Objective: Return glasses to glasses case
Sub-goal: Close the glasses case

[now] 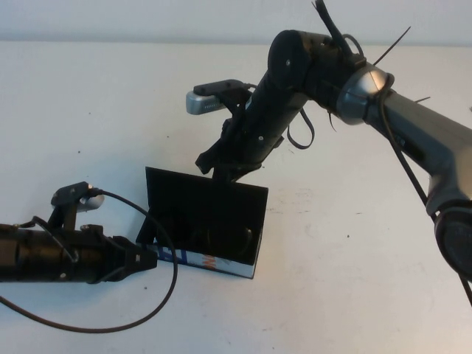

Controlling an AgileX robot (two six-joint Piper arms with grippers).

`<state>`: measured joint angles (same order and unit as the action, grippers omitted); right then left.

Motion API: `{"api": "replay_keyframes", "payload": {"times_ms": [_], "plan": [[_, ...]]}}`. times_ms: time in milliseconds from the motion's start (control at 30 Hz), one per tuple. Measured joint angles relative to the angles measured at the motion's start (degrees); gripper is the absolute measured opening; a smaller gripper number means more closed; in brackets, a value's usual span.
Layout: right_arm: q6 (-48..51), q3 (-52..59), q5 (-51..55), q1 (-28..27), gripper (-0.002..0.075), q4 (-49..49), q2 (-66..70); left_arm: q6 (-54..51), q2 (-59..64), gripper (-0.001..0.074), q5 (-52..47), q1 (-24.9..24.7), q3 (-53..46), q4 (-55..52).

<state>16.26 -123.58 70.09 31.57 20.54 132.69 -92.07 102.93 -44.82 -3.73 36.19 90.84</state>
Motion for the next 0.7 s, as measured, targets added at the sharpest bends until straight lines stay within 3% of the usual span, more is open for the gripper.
{"api": "replay_keyframes", "payload": {"times_ms": [700], "plan": [[-4.89,-2.93,0.47,8.10,-0.0011,-3.27,-1.57,-1.55,0.00,-0.0001,0.12,0.00,0.00,1.12]]}}
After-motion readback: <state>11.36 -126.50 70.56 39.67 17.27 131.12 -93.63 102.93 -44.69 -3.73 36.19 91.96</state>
